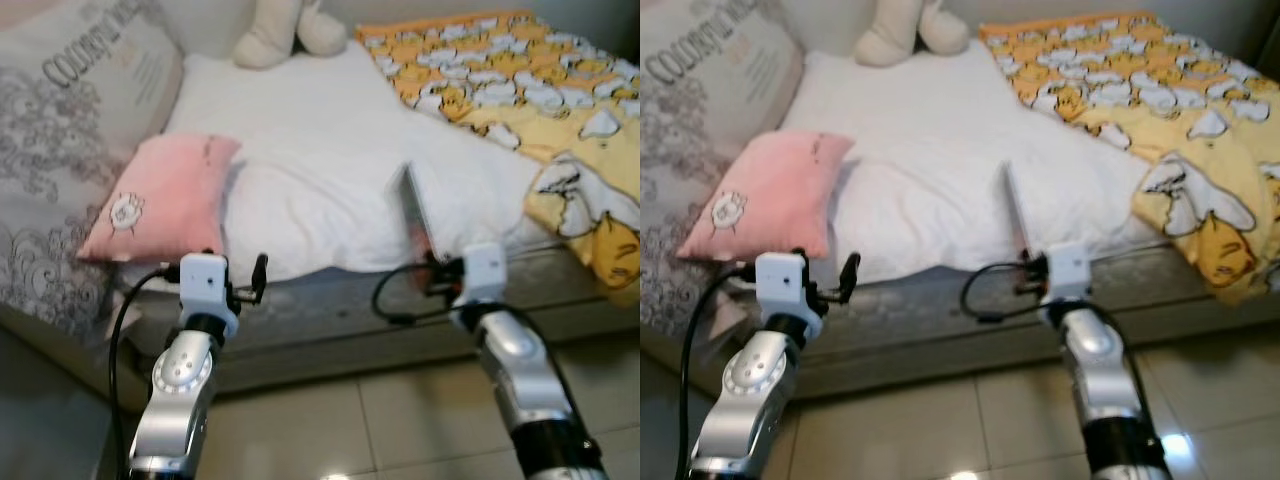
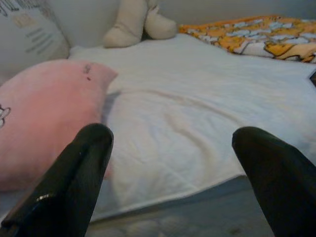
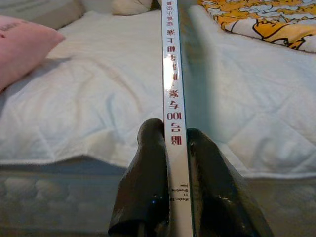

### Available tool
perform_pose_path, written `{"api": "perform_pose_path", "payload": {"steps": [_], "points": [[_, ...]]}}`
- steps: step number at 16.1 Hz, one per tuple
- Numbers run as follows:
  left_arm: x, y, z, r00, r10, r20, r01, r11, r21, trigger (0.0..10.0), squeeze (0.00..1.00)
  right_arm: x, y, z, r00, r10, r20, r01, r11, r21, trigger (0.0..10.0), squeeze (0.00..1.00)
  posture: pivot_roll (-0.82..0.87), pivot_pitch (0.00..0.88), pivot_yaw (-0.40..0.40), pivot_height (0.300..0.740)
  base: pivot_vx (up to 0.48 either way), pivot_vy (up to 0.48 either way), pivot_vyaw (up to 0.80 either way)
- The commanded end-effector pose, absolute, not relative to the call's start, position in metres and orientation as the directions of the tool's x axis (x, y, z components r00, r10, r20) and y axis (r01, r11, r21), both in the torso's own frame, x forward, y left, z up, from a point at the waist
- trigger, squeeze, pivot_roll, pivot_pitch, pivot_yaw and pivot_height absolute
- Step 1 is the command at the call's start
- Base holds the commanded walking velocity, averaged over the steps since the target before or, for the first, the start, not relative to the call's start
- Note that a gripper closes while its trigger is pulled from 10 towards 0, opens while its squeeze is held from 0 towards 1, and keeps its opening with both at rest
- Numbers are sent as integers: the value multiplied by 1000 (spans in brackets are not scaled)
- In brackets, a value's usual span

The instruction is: Clean up the room

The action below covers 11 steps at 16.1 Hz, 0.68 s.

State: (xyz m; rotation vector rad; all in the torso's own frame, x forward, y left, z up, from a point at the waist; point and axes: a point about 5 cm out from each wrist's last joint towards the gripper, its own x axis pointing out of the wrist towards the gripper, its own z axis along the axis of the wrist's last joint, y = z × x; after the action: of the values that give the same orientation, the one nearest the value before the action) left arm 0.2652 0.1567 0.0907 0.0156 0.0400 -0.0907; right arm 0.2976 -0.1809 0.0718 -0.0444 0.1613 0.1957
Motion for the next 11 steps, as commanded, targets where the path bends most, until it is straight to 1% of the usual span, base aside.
{"api": "perform_pose_path", "payload": {"steps": [1, 4, 8, 11], "points": [[264, 167, 91, 997, -60, -39, 61, 998, 21, 10000, 0, 306, -162, 87, 965, 248, -81, -249, 968, -11, 10000, 0, -135, 0, 97, 740, 458, 0, 0], [265, 168, 93, 999, -32, -30, 31, 999, -19, 10000, 0, 305, -161, 86, 966, 244, -81, -244, 970, 3, 10000, 0, -135, 0, 98, 740, 455, 0, 0], [264, 169, 94, 999, -28, -28, 27, 999, -25, 10000, 0, 304, -160, 85, 965, 247, -83, -248, 969, 7, 10000, 0, -135, 0, 102, 740, 449, 0, 0], [264, 169, 93, 999, -28, -33, 27, 999, -27, 10000, 0, 304, -159, 84, 964, 252, -83, -253, 968, 6, 10000, 0, -132, 0, 100, 740, 399, 266, 0]]}}
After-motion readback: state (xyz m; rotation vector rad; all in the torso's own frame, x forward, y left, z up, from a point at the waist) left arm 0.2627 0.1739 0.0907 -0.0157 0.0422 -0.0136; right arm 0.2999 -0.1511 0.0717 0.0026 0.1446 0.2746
